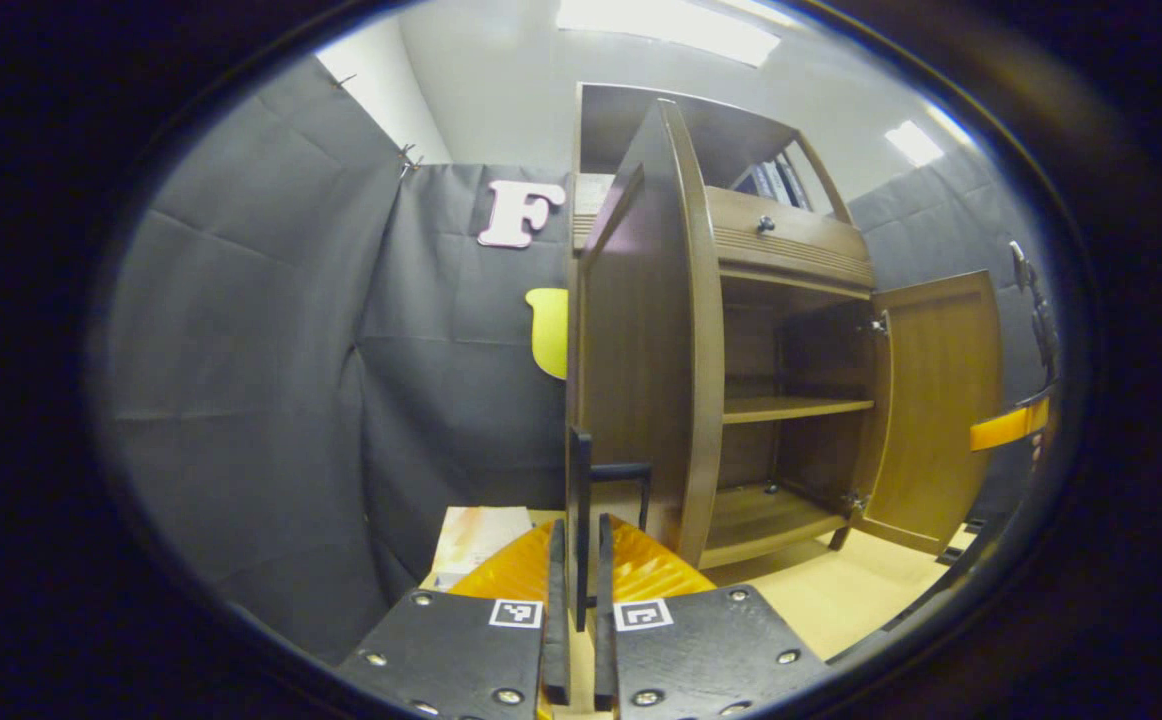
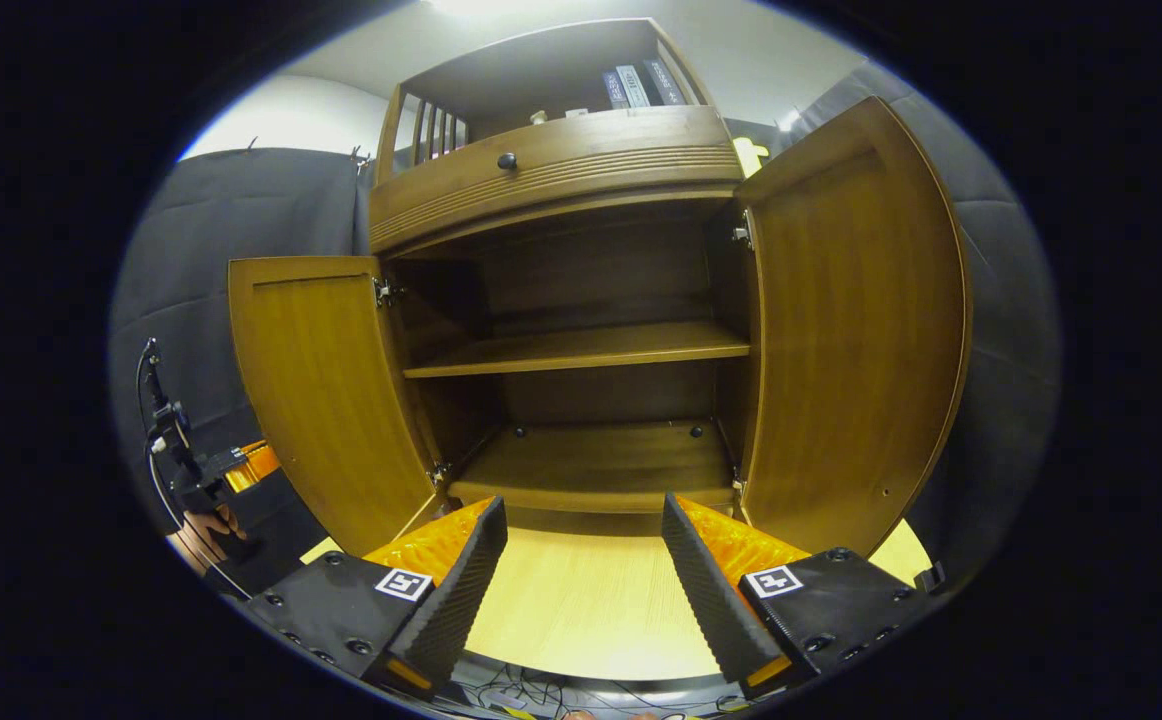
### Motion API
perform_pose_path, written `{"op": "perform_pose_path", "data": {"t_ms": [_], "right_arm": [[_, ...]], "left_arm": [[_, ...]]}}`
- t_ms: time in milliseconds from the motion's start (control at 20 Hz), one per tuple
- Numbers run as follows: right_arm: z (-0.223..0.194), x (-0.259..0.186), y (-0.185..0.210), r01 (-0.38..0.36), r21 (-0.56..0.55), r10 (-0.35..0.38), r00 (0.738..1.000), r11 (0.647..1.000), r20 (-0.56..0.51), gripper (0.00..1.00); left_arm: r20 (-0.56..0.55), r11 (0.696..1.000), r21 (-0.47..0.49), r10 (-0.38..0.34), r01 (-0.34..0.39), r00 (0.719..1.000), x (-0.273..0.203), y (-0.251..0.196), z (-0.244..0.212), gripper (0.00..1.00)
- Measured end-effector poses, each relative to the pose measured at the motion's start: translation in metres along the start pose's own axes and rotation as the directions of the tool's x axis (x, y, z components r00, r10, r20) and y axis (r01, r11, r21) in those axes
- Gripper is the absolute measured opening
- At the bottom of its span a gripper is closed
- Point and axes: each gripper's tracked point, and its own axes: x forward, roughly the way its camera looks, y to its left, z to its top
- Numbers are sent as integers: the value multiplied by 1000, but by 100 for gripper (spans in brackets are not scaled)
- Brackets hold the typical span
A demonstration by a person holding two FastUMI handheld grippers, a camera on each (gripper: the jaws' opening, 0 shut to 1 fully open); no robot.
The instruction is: Open the right door of the double-door shoe cabinet with the right hand, and open the left door with the left hand.
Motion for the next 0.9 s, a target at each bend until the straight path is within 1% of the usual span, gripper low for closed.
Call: {"op": "perform_pose_path", "data": {"t_ms": [50, 100, 150, 200, 250, 350, 400, 450, 500, 550, 600, 650, 750, 800, 900], "right_arm": [[1, 0, 0, 0, -9, 0, 1000, 1000, -2, 98], [1, 1, 0, 0, -15, 0, 1000, 1000, -3, 98], [3, 2, 2, -4, -17, 4, 1000, 1000, -2, 98], [4, 2, 3, -7, -17, 7, 1000, 1000, 0, 98], [6, 3, 4, -10, -17, 10, 1000, 1000, 2, 98], [8, 4, 6, -19, -26, 19, 1000, 999, 6, 98], [9, 3, 5, -19, -32, 19, 1000, 999, 12, 92], [11, 4, 4, -21, -35, 21, 1000, 999, 17, 92], [11, 4, 3, -23, -35, 24, 1000, 999, 19, 92], [11, 3, 2, -27, -34, 28, 999, 999, 20, 98], [13, 2, -1, -27, -33, 28, 999, 999, 25, 98], [15, 1, -4, -26, -32, 27, 999, 999, 33, 92], [19, -1, -11, -29, -24, 30, 998, 999, 50, 92], [20, -1, -15, -29, -23, 30, 998, 999, 57, 98], [25, -5, -26, -25, -25, 27, 997, 999, 74, 98]], "left_arm": [[-2, 1000, 17, -5, 5, 1000, 0, 6, 0, 10], [-7, 999, 40, -6, 6, 1000, 1, 15, 0, 12], [-9, 998, 57, -2, 2, 1000, 1, 25, 1, 10], [-11, 998, 63, 5, -5, 1000, 1, 35, 2, 10], [-21, 998, 61, 17, -16, 1000, 0, 43, -1, 10], [-18, 999, 31, 17, -16, 1000, -3, 50, 1, 10], [-18, 1000, 21, 11, -11, 1000, -4, 50, 2, 10], [-21, 1000, 24, 9, -9, 1000, -6, 49, 0, 11], [-22, 999, 39, 18, -17, 1000, -7, 50, 2, 10], [-21, 998, 50, 26, -25, 999, -8, 49, 4, 11], [-15, 998, 53, 34, -33, 999, -11, 48, 8, 12], [-9, 998, 47, 43, -43, 999, -15, 45, 13, 11], [-6, 996, 30, 85, -85, 996, -28, 48, 16, 10], [-7, 994, 25, 109, -109, 994, -37, 50, 19, 14], [-14, 986, 9, 164, -164, 986, -63, 48, 25, 10]]}}
